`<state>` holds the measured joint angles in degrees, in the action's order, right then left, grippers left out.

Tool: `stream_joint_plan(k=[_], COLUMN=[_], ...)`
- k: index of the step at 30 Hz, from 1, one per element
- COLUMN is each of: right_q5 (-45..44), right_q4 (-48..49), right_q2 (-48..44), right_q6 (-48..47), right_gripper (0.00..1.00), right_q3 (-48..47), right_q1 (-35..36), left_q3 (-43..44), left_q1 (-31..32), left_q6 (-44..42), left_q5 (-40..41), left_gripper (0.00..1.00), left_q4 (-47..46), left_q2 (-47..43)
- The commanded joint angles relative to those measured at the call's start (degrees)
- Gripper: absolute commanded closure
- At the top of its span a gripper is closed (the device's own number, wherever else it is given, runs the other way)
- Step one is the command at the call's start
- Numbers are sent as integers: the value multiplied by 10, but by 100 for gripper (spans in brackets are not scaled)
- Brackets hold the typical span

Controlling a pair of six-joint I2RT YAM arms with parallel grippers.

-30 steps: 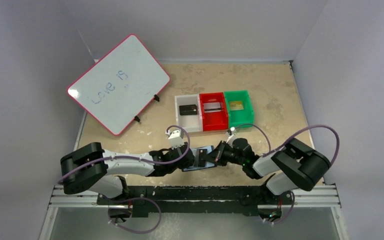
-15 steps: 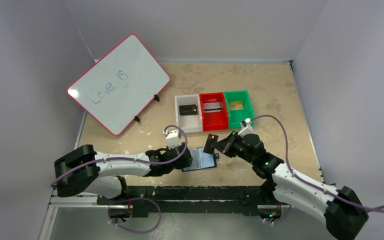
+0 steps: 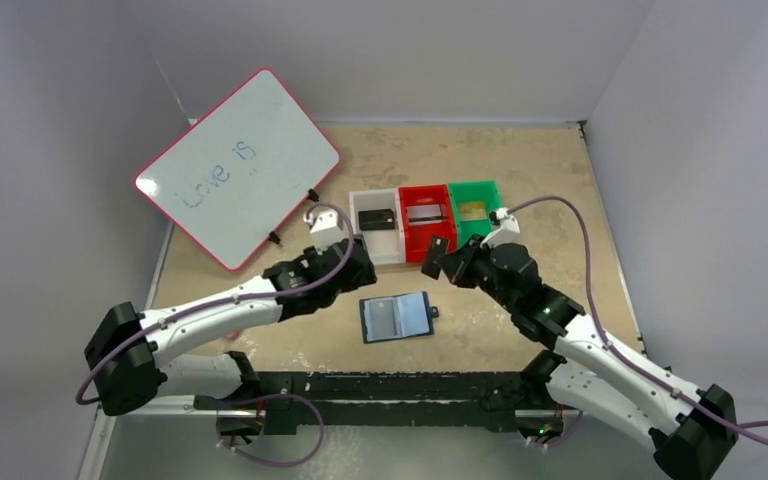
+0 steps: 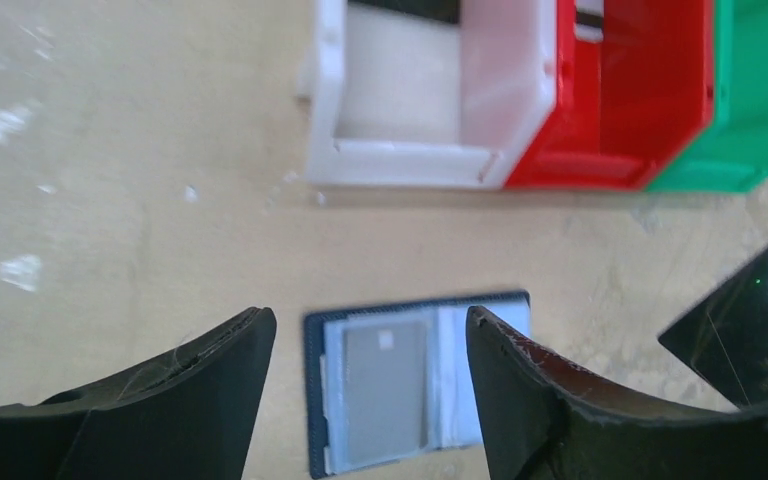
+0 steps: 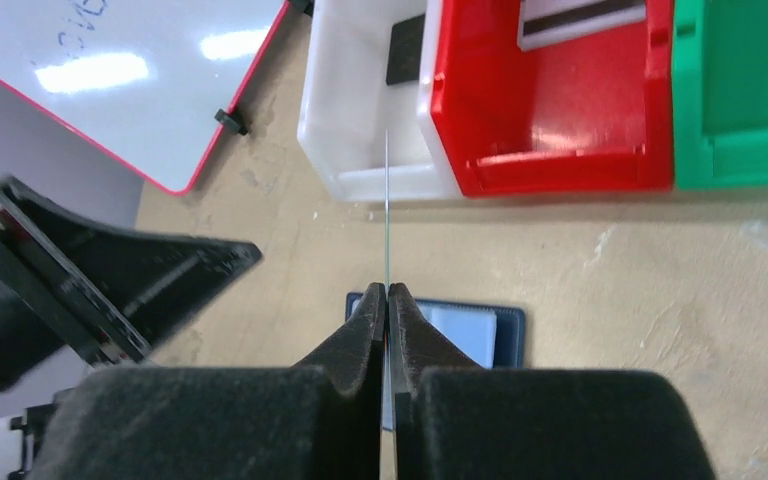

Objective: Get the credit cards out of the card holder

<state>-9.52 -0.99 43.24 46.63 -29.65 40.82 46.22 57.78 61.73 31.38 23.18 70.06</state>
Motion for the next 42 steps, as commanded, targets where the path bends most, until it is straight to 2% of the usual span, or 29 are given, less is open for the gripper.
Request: stream_joint_plan(k=[1, 4, 9, 11, 14, 16, 22, 24, 28, 33, 37, 42], right_q5=[-9, 19, 49, 62, 140, 128, 92, 80, 39, 18, 18, 9], right_q4=[37, 93, 141, 141, 122, 109, 55, 41, 28, 23, 24, 20], right_q2=[49, 90, 159, 188, 240, 281, 405, 438, 492, 544, 565, 600], right_q6=[-141, -261, -421, -482, -604, -645, -743, -767, -795, -825, -849, -876], right_gripper=[100, 100, 100, 100, 100, 100, 100, 100, 100, 100, 100, 100], right_q3=[-70, -100, -142, -167, -204, -232, -323, -347, -387, -408, -422, -445], right_q1=[1, 1, 1, 1, 5, 10, 21, 25, 32, 34, 34, 35], left_q3=[77, 122, 161, 158, 117, 88, 20, 1, -17, -15, -12, -2], left_q1=[-81, -134, -179, -187, -187, -188, -188, -195, -276, -343, -344, -344], left_q6=[-73, -94, -108, -112, -135, -142, -171, -176, -198, -237, -244, -225], left_q5=[23, 78, 222, 253, 287, 301, 284, 251, 145, 91, 102, 160], left_gripper=[28, 27, 15, 14, 13, 12, 12, 10, 9, 9, 9, 10], left_q4=[107, 181, 263, 265, 229, 208, 161, 150, 126, 107, 113, 132], left_q2=[-26, -21, -44, -77, -127, -158, -203, -199, -190, -193, -204, -209])
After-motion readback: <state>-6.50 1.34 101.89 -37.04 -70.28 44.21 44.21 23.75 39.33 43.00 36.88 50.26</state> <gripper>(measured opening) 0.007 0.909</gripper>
